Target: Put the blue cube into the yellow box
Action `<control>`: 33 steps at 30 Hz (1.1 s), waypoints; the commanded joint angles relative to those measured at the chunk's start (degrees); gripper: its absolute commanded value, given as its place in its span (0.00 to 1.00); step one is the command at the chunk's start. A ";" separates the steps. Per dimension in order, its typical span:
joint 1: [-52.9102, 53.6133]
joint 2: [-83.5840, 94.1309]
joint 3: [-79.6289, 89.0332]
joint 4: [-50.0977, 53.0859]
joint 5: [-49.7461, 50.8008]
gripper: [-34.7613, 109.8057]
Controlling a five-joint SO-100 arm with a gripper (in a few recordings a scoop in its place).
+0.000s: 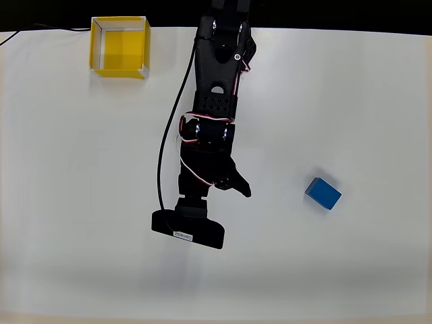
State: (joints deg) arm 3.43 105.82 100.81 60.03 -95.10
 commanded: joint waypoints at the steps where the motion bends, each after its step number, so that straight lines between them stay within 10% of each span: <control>1: -0.97 -0.53 -8.00 -3.69 -2.29 0.61; 33: -28.48 -17.84 -4.83 -34.19 -4.13 0.64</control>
State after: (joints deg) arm -22.24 82.97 96.15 27.95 -98.79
